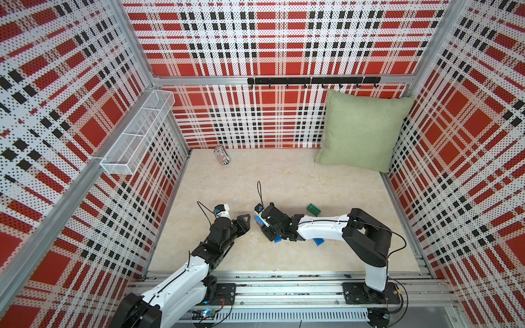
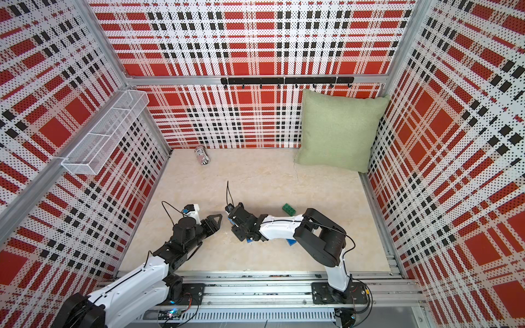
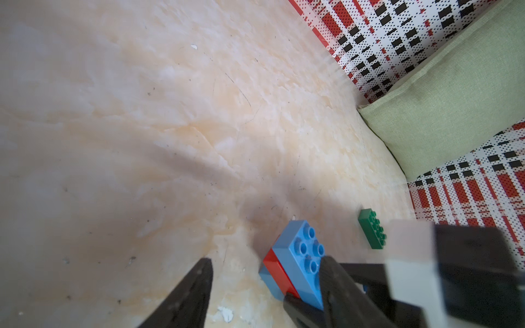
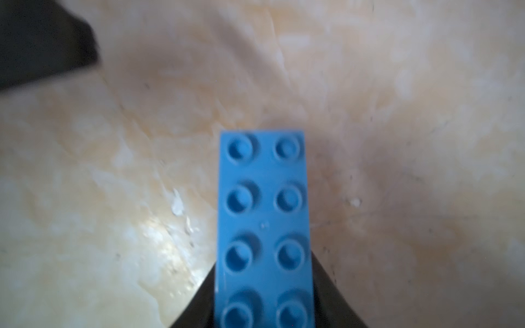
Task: Assemble a heart with lego
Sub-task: Pick up the lego brick from the center of the board.
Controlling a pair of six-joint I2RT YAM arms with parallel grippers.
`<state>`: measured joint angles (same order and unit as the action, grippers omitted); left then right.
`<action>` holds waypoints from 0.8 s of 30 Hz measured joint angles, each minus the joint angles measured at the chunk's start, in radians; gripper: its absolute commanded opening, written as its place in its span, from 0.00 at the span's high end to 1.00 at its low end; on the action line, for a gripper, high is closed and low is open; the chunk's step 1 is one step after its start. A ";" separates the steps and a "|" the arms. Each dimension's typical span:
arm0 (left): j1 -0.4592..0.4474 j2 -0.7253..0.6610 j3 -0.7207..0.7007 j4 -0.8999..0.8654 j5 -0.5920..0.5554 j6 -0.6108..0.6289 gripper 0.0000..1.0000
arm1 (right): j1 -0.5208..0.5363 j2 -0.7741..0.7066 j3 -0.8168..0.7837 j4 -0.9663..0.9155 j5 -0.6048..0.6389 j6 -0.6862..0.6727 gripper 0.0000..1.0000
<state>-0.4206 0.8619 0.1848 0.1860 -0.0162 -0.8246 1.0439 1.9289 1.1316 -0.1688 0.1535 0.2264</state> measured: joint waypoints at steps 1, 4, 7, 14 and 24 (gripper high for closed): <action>0.000 0.000 0.000 0.000 0.000 0.000 0.35 | -0.001 0.002 0.000 -0.018 0.000 -0.001 0.55; 0.000 0.000 0.000 0.000 0.000 0.000 0.35 | -0.001 0.003 0.017 -0.056 0.000 0.000 0.53; 0.000 0.000 0.000 0.000 0.000 0.000 0.35 | -0.002 0.003 0.021 -0.066 -0.002 0.000 0.49; 0.000 -0.003 0.000 0.000 -0.008 0.000 0.35 | -0.002 -0.028 0.022 -0.064 -0.021 -0.008 0.35; -0.001 -0.018 0.001 -0.016 -0.023 0.008 0.35 | -0.004 -0.178 0.030 -0.151 0.013 0.132 0.35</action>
<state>-0.4217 0.8440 0.1856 0.1699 -0.0395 -0.8169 1.0401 1.7512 1.1614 -0.3199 0.1669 0.3584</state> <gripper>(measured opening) 0.648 0.660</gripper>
